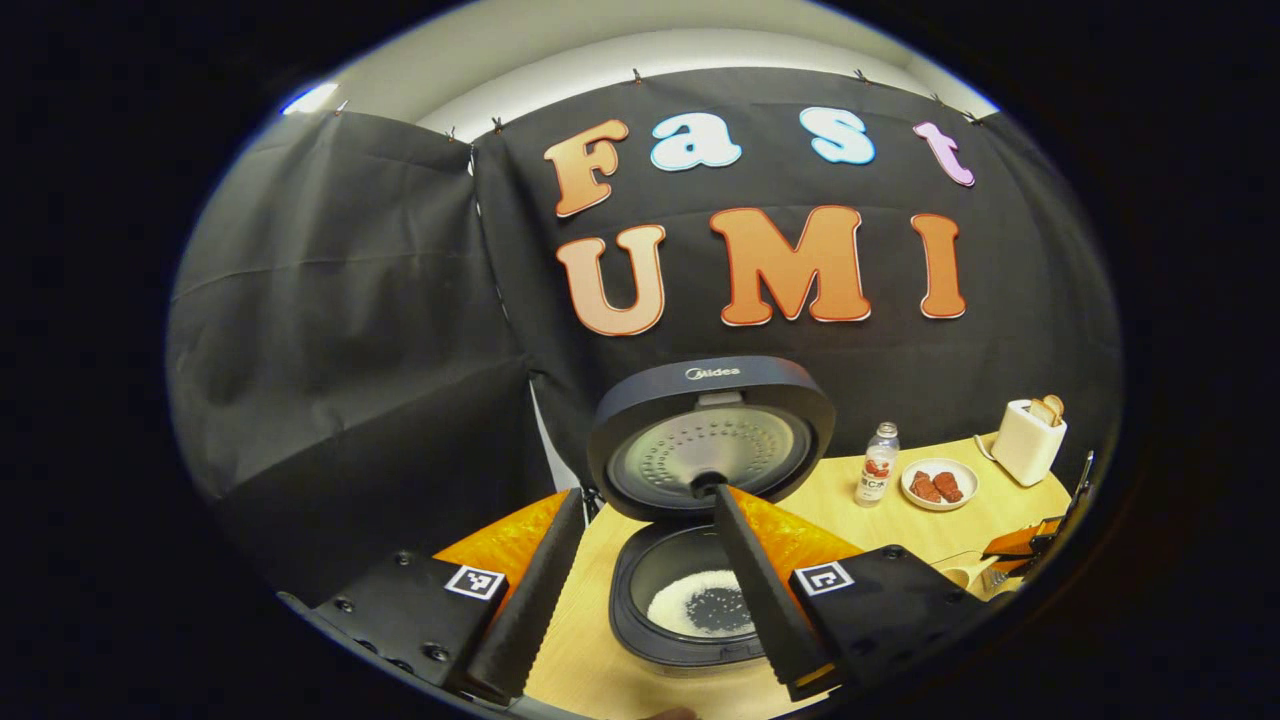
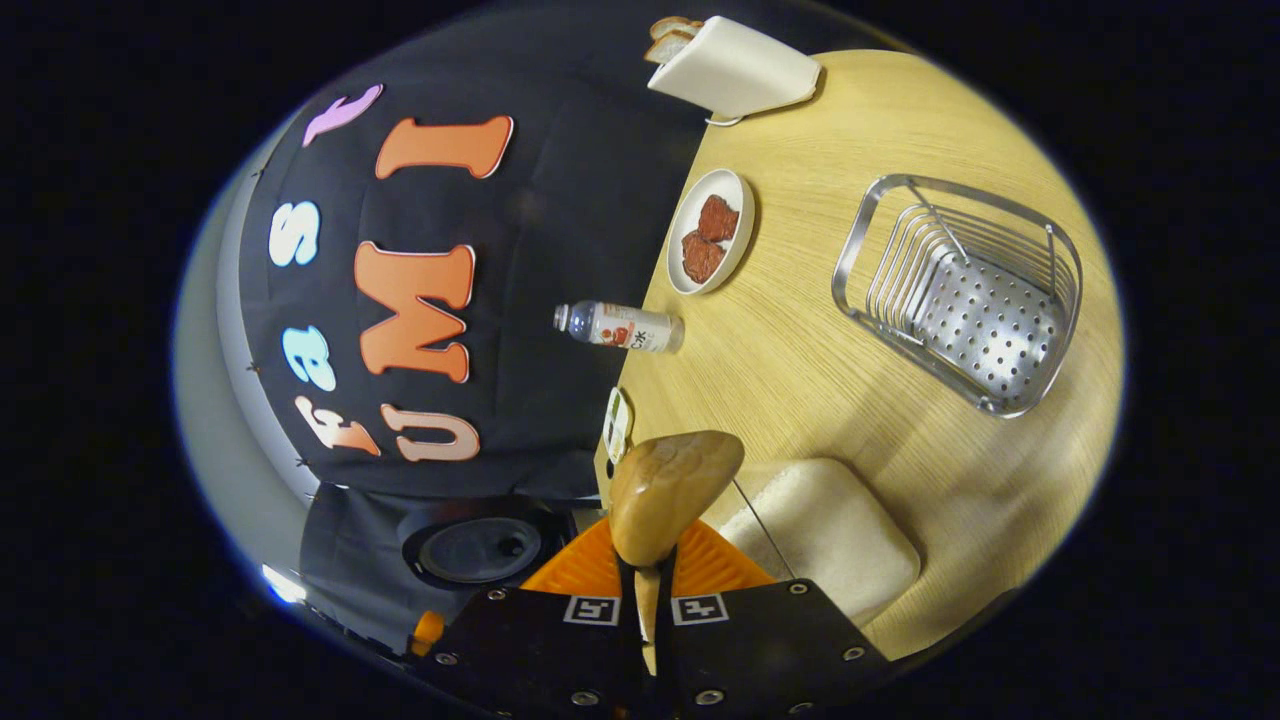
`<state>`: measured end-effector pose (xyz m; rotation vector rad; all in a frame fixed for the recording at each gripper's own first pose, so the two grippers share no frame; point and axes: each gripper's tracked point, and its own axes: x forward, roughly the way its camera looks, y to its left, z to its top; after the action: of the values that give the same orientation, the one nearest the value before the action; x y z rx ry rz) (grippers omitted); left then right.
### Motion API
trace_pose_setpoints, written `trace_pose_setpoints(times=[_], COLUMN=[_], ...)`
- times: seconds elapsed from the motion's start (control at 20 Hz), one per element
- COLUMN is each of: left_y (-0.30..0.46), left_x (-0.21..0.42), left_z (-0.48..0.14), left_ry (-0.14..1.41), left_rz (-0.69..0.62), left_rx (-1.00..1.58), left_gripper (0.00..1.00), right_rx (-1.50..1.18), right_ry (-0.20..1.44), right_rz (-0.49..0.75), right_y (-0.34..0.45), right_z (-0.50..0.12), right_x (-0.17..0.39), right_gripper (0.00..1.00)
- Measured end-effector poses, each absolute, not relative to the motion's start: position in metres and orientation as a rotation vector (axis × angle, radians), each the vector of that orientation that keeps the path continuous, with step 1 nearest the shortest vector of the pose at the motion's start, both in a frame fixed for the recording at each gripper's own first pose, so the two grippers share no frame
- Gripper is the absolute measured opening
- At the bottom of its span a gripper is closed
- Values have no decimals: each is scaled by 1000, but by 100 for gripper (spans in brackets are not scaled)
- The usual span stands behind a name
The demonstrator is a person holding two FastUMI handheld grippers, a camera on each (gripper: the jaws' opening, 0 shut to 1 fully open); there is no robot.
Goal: Close the left gripper, press the button to open the rice cooker; take a wooden spoon from the chopstick holder with the right hand, scoop a spoonful of rice and pour it into the rice cooker, then put the wooden spoon back into the chopstick holder.
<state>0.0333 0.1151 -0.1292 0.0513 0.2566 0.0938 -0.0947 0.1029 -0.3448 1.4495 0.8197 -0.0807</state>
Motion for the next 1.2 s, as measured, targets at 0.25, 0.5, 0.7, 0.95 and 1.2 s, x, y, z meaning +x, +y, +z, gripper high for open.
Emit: trace_pose_setpoints(times=[0.25,0.5,0.7,0.95,1.2], left_y=[108,126,149,184,218], left_x=[34,28,22,9,3], left_z=[-126,-126,-125,-129,-135], left_ry=[239,229,212,196,197], left_rz=[92,139,181,246,277], left_rx=[36,-1,-25,-30,-18], left_gripper=[90,90,90,90,94], right_rx=[1584,1676,1739,1709,1570], right_ry=[737,694,680,728,795], right_rz=[-38,68,148,244,284], right_y=[90,106,133,199,269], right_z=[-306,-263,-231,-207,-204], right_x=[-73,-46,-19,22,44], right_gripper=[5,5,5,5,4])
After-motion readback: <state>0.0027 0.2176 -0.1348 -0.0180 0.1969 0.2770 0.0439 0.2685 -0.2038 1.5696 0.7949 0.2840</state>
